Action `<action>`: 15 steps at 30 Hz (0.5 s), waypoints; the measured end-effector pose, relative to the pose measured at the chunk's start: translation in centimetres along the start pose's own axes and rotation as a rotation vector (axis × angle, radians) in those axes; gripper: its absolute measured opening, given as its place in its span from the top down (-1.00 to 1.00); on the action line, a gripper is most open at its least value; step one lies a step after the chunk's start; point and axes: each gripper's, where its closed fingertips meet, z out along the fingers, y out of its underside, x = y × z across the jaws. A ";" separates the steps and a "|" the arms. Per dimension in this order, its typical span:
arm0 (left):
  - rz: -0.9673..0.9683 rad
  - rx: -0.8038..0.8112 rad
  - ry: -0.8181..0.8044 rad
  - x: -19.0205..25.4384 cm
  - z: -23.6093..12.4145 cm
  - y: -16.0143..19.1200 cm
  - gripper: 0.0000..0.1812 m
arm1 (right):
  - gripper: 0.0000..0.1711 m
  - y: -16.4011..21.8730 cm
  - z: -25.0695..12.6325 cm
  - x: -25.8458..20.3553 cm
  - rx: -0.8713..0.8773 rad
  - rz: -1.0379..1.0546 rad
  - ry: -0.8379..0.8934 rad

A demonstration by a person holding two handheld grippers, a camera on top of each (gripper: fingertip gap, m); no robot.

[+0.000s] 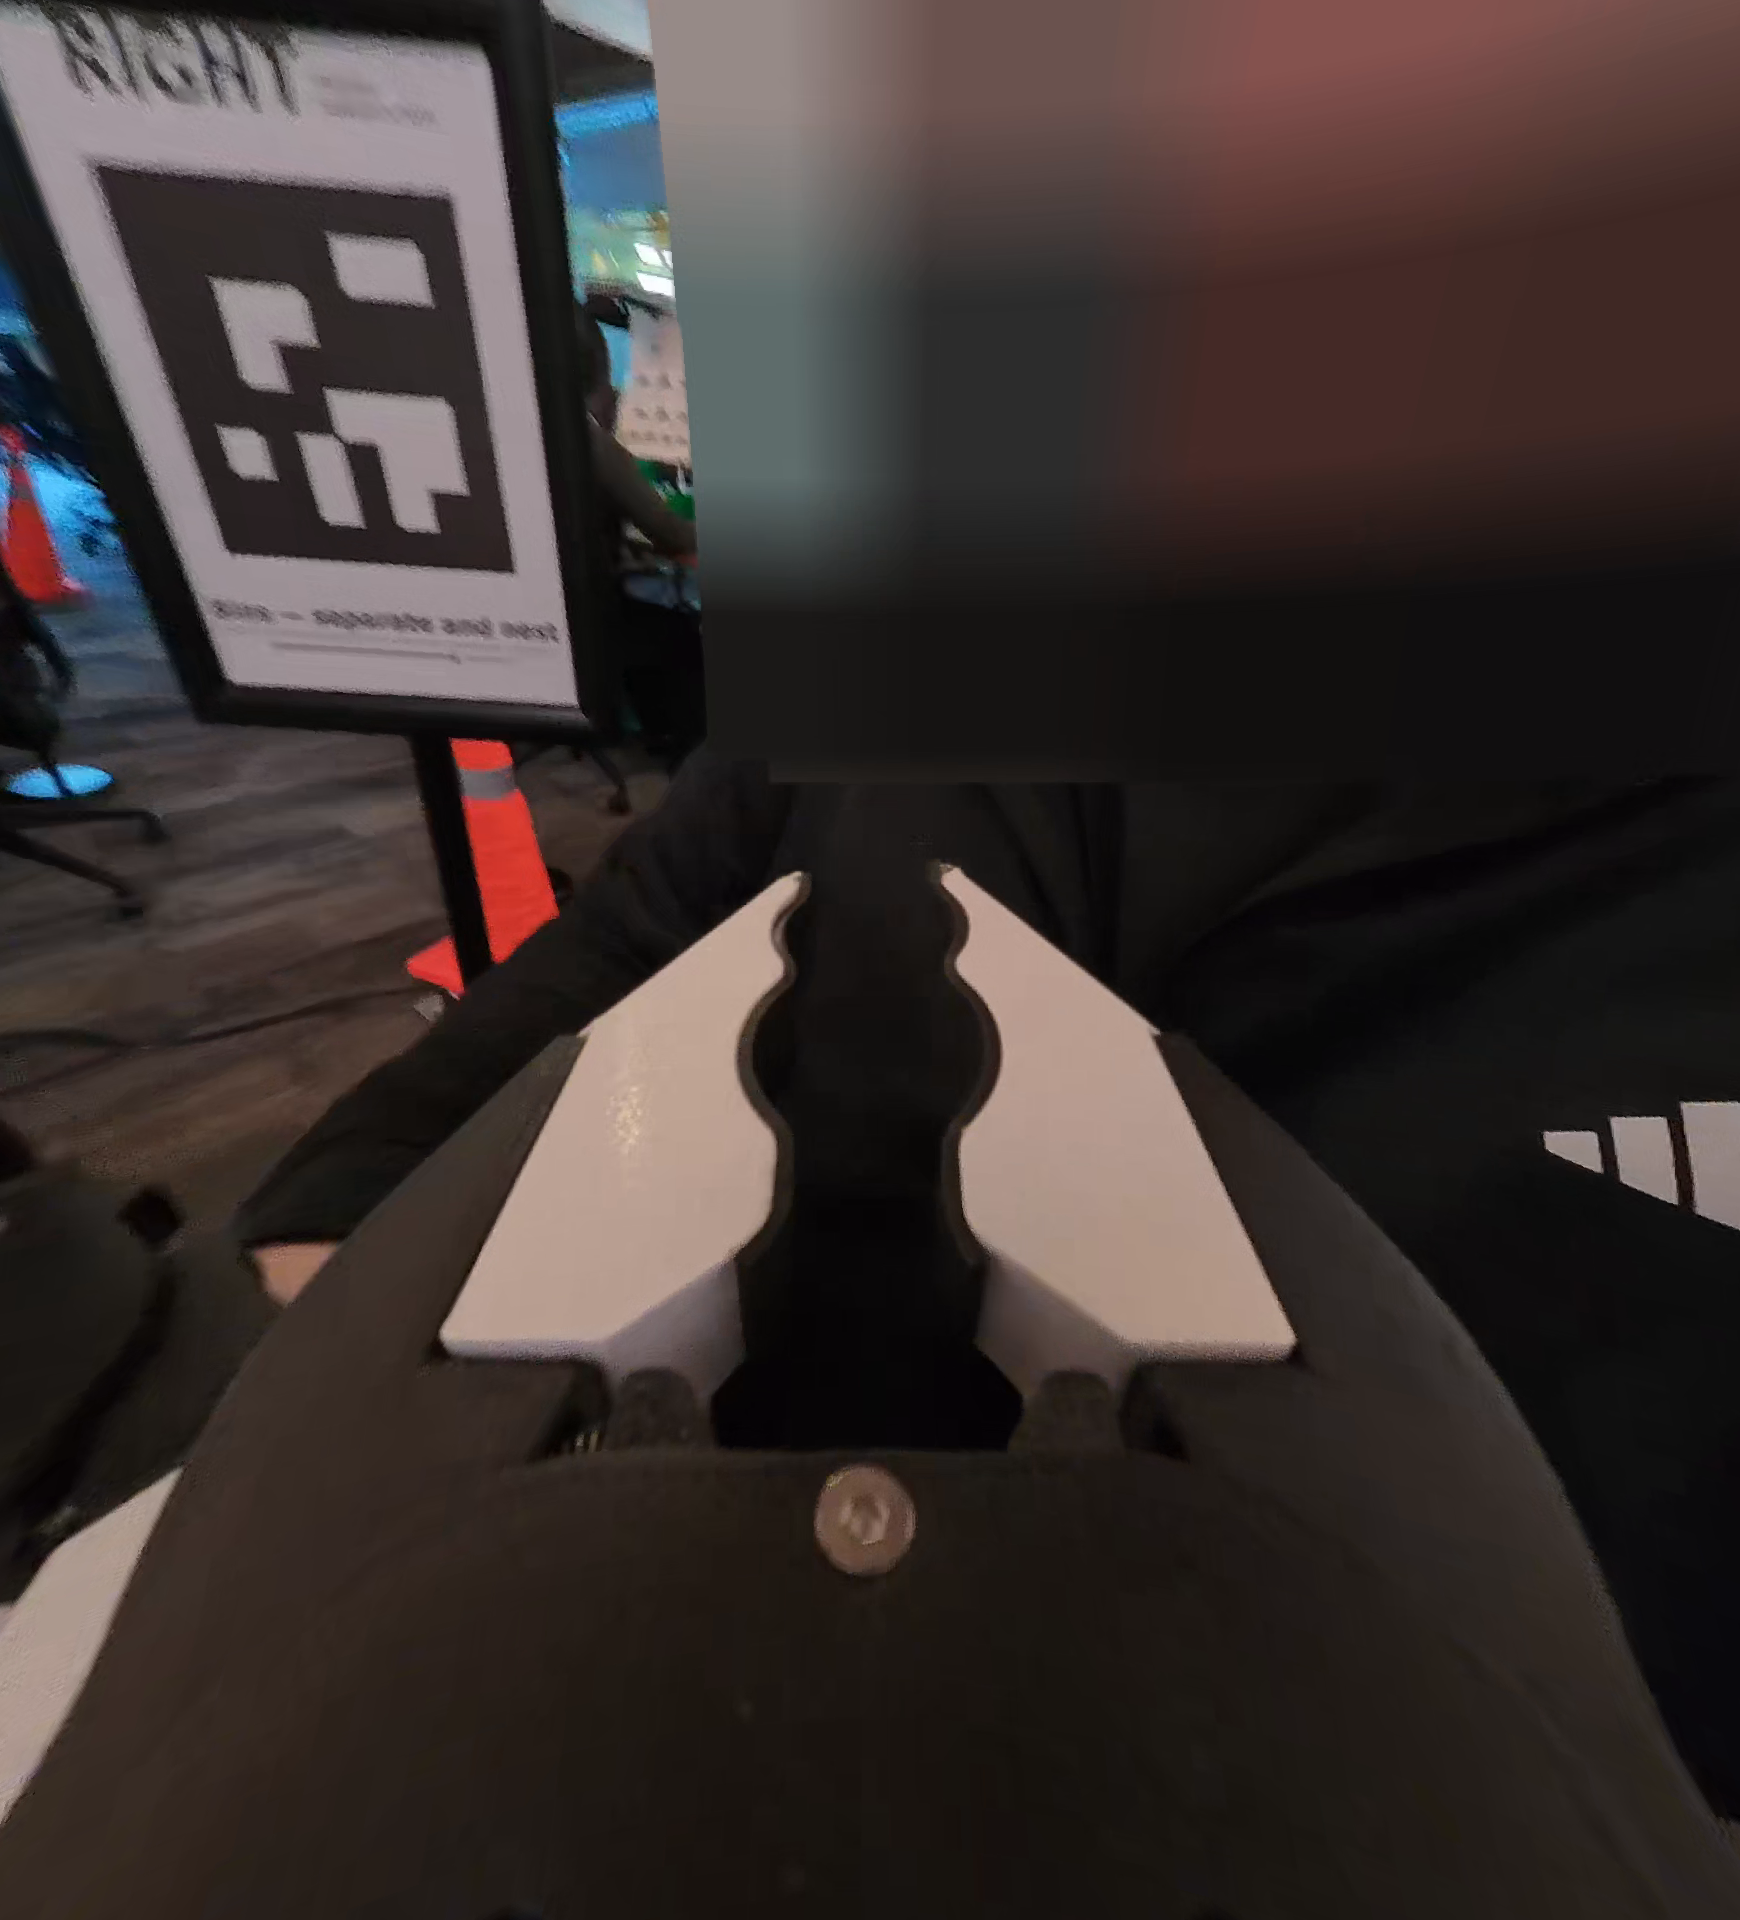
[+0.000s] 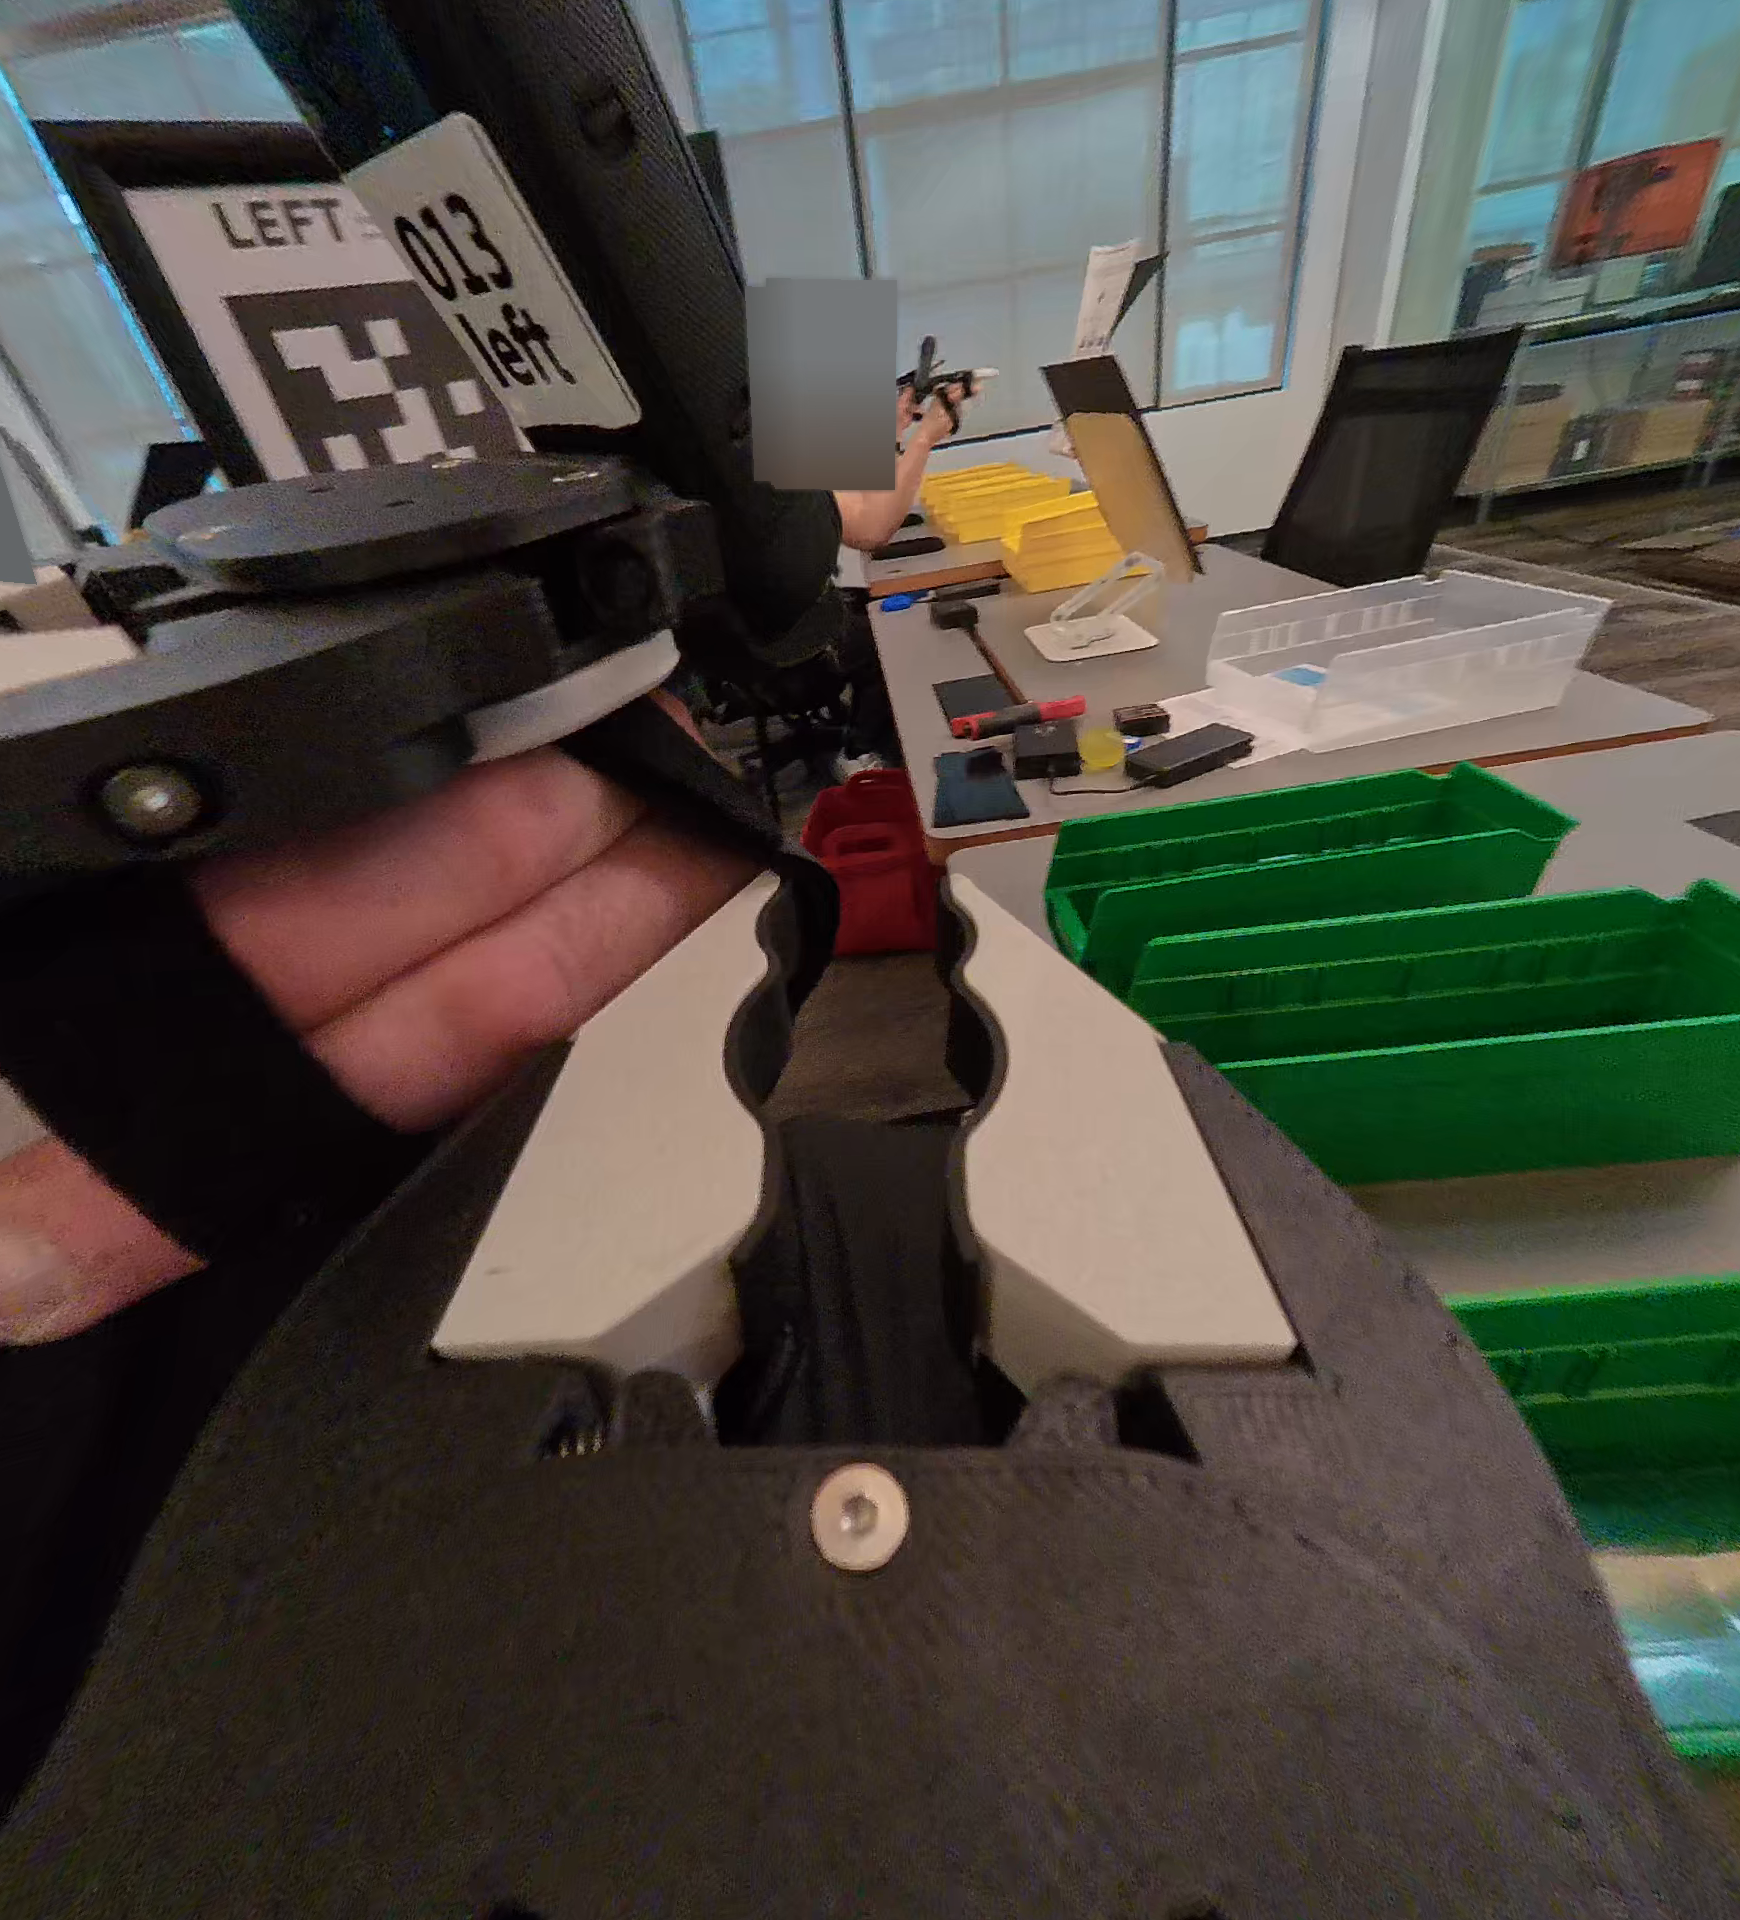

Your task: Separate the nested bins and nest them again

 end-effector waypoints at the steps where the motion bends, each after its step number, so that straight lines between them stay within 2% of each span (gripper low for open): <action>1: 0.003 -0.010 0.031 0.5 0.4 0.1 0.77 | 0.72 0.1 0.0 -0.4 -0.005 0.002 -0.022; 7: 0.020 0.089 0.098 2.3 2.0 -0.8 0.49 | 0.68 1.1 0.5 -2.4 -0.030 0.038 -0.193; 9: 0.044 0.161 0.016 1.7 2.7 -1.0 0.35 | 0.68 2.2 1.0 -3.7 -0.062 0.089 -0.298; 11: 0.129 0.232 -0.088 1.0 2.9 -1.0 0.48 | 0.76 3.0 1.5 -4.6 -0.079 0.113 -0.366; 12: 0.109 0.241 -0.089 0.7 2.7 -1.1 0.54 | 0.79 3.2 1.4 -4.6 -0.079 0.121 -0.378; 14: 0.087 0.208 -0.031 1.1 2.5 -0.8 0.39 | 0.75 2.8 1.1 -4.1 -0.045 0.111 -0.364; 15: 0.101 0.206 -0.054 0.9 2.3 -1.2 0.45 | 0.69 2.4 0.9 -3.7 -0.027 0.117 -0.354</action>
